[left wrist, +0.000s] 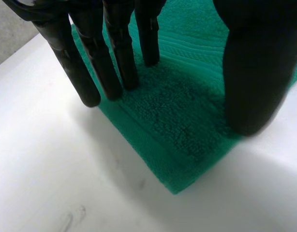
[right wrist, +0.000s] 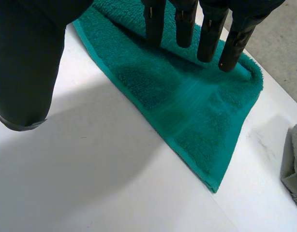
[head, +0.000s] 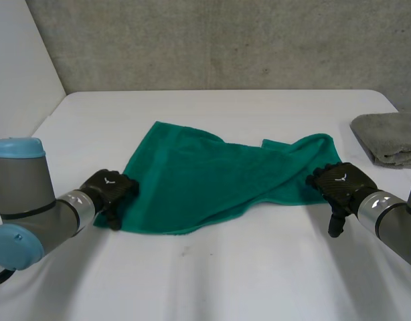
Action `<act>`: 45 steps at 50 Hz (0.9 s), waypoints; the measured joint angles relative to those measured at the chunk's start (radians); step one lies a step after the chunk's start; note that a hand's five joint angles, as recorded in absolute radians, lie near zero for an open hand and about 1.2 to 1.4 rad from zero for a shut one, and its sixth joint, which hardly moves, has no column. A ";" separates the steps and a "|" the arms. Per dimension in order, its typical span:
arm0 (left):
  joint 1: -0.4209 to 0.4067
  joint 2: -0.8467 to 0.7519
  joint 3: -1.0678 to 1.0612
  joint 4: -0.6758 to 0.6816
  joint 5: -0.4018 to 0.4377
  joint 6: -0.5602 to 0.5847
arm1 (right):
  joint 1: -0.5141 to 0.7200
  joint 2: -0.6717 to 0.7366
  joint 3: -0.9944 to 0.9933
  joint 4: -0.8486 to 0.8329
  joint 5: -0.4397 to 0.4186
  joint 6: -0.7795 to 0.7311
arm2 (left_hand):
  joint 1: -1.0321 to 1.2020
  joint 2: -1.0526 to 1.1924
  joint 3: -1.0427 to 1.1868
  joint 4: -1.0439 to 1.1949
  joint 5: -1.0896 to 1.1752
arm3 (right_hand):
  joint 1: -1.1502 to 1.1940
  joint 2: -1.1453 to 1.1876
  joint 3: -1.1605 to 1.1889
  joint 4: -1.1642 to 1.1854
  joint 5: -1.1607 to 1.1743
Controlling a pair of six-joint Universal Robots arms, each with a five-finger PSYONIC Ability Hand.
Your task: Fold the laundry.
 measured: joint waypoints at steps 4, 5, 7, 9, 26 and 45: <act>-0.001 0.000 0.009 0.010 -0.003 0.000 | 0.000 0.000 0.002 0.000 0.000 0.000 | 0.076 0.162 0.170 0.171 0.194 | 0.000 0.000 0.000 0.000 -0.001; -0.001 0.000 0.010 0.013 -0.003 -0.001 | 0.000 0.000 0.002 0.000 0.000 0.000 | 0.150 0.226 0.229 0.230 0.263 | 0.000 0.000 0.000 0.000 -0.001; -0.002 0.001 0.014 0.021 -0.005 -0.001 | 0.000 0.000 0.004 0.000 0.000 0.000 | 0.353 0.315 0.323 0.324 0.365 | 0.000 0.000 0.000 0.000 -0.001; -0.003 0.002 0.017 0.030 -0.005 -0.001 | 0.000 0.000 0.005 0.000 0.000 0.000 | 0.435 0.351 0.359 0.362 0.402 | 0.000 0.000 0.000 0.000 -0.001; -0.015 0.034 0.006 0.077 -0.042 -0.007 | -0.008 -0.004 -0.008 0.009 0.005 0.007 | 0.495 0.490 0.496 0.505 0.514 | 0.000 0.000 0.000 0.000 -0.001; -0.056 0.378 -0.052 0.066 -0.098 -0.157 | -0.138 0.098 -0.197 0.126 -0.099 0.171 | 0.495 0.493 0.499 0.505 0.514 | 0.080 0.102 0.120 0.097 0.084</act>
